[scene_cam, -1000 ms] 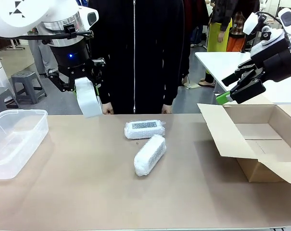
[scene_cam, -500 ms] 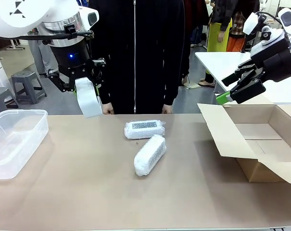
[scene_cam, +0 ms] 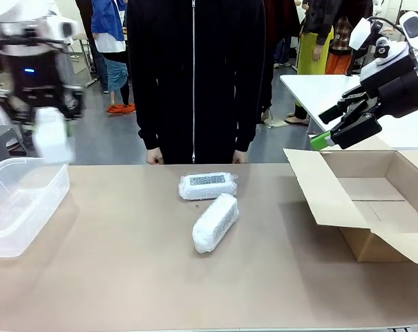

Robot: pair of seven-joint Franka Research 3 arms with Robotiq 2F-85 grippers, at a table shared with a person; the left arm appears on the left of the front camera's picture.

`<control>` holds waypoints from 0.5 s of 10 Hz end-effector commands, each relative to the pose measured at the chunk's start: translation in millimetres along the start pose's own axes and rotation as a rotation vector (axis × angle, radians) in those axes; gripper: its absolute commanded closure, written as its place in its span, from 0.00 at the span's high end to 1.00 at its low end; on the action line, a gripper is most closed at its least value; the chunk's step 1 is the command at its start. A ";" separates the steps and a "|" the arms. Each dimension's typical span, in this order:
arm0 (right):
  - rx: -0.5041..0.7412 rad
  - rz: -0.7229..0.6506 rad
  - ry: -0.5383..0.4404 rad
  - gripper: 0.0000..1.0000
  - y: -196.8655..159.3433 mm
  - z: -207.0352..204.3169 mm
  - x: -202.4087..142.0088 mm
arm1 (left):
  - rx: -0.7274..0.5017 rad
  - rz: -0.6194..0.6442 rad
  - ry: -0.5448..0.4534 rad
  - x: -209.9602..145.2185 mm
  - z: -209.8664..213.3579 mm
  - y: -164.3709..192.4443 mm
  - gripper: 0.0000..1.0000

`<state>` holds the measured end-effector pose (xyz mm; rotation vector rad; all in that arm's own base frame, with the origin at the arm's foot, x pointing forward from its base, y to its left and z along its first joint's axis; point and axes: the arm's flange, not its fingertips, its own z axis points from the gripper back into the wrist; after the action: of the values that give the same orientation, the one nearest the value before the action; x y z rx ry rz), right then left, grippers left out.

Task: Separate and place wrapped and unwrapped clocks.
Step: If the picked Digital clock is wrapped, place it in the Package Box ; if not, place it in the Organizing box.

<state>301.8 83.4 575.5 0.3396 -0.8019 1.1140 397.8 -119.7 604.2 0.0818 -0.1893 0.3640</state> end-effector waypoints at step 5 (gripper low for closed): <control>0.023 0.001 -0.017 1.00 -0.5 -2.0 -0.4 | 0.051 -0.294 0.054 75.5 -72.8 145.8 0.51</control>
<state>301.7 83.4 575.6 0.3399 -0.8022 1.1141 418.5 53.6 566.0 0.1111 -0.0690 0.1570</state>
